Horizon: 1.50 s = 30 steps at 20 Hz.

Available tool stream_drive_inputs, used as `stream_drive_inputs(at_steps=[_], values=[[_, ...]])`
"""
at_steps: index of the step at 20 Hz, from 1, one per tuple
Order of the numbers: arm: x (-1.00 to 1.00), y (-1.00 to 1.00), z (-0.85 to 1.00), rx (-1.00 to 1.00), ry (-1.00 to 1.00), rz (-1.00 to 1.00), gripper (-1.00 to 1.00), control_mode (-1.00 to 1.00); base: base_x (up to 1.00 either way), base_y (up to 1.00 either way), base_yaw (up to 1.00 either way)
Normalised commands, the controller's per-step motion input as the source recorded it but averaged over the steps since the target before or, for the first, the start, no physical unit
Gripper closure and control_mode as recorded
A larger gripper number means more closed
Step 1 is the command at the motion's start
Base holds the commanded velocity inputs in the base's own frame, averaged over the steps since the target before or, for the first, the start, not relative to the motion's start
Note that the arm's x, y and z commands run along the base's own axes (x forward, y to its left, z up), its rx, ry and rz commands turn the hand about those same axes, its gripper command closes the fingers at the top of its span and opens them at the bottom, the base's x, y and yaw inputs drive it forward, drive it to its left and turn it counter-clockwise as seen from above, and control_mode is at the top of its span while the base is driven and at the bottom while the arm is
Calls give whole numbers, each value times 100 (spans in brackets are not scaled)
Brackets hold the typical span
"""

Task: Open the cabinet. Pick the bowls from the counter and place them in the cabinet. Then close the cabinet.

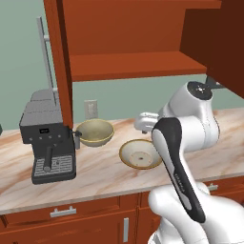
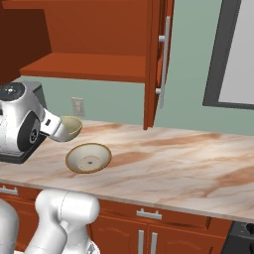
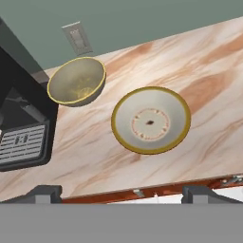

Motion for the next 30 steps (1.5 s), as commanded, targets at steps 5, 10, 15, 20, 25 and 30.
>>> stream_drive_inputs(at_steps=[5, 10, 15, 20, 25, 30], values=[[32, 0, -24, 1, 0, 0, -100, -100, 0, 0, 0], [26, 0, -25, 2, 0, 0, -100, -100, 0, 0, 0], [20, 0, -22, 1, 0, 0, -100, -100, 0, 0, 0], [23, 2, -16, 0, 0, 0, -100, -100, 0, 0, 0], [31, 10, -10, 0, 0, 0, -100, -100, 0, 0, 0], [23, 9, -10, 0, -2, 0, -100, -100, 0, 0, 0]])
